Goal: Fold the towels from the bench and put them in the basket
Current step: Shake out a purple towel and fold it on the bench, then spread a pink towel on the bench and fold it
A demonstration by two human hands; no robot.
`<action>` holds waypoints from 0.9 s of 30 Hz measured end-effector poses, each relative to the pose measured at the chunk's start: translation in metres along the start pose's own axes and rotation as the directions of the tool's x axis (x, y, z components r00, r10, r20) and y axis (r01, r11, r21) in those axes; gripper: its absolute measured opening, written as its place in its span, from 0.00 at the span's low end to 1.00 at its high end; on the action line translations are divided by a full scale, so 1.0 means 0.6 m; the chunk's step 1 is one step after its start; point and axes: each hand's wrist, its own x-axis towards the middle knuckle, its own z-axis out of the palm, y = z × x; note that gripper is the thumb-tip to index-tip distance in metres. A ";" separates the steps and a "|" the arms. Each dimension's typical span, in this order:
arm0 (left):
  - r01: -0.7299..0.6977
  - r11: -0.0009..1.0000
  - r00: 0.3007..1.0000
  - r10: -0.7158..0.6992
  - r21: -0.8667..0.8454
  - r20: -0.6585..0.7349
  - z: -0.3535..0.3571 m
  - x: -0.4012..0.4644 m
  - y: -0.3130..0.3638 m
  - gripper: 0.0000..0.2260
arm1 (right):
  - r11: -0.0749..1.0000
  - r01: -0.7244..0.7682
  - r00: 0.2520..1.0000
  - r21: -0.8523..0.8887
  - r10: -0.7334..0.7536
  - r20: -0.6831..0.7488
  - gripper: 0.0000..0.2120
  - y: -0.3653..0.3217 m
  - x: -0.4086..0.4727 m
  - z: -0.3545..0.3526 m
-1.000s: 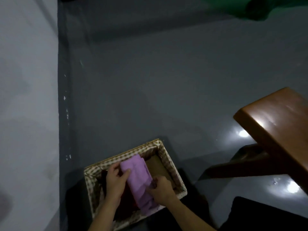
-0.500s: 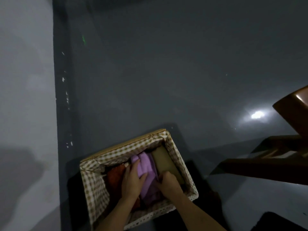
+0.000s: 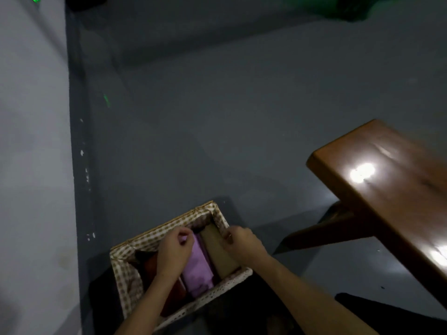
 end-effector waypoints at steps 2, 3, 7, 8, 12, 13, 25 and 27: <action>-0.074 0.993 0.997 0.074 -0.087 -0.001 -0.015 -0.008 0.082 0.08 | 0.999 0.044 0.996 -0.021 -0.045 -0.073 0.10 -0.006 -0.038 -0.066; -0.102 0.986 0.995 0.103 -0.130 0.005 -0.018 -0.013 0.123 0.08 | 0.998 0.064 0.992 -0.030 -0.067 -0.105 0.10 -0.006 -0.060 -0.099; -0.222 0.923 0.962 0.260 -0.314 0.084 -0.007 -0.051 0.296 0.03 | 0.991 0.111 0.961 -0.075 -0.127 -0.244 0.06 0.015 -0.165 -0.227; -0.260 0.902 0.943 0.314 -0.345 0.108 0.000 -0.068 0.343 0.03 | 0.988 0.124 0.948 -0.088 -0.145 -0.285 0.05 0.024 -0.196 -0.256; -0.417 0.804 0.823 0.532 -0.424 0.199 0.036 -0.168 0.524 0.07 | 0.989 0.082 0.873 -0.125 -0.131 -0.470 0.05 0.083 -0.348 -0.360; -0.454 0.777 0.779 0.584 -0.436 0.230 0.046 -0.198 0.563 0.06 | 0.991 0.053 0.850 -0.126 -0.111 -0.515 0.05 0.103 -0.389 -0.379; -0.494 0.624 0.228 0.765 -0.605 0.603 0.292 -0.615 0.846 0.06 | 0.789 -0.614 0.432 -0.008 0.327 -0.841 0.10 0.472 -0.918 -0.393; -0.446 0.657 0.161 0.727 -0.607 0.668 0.347 -0.692 0.852 0.06 | 0.697 -0.715 0.358 0.059 0.438 -0.825 0.10 0.531 -1.003 -0.362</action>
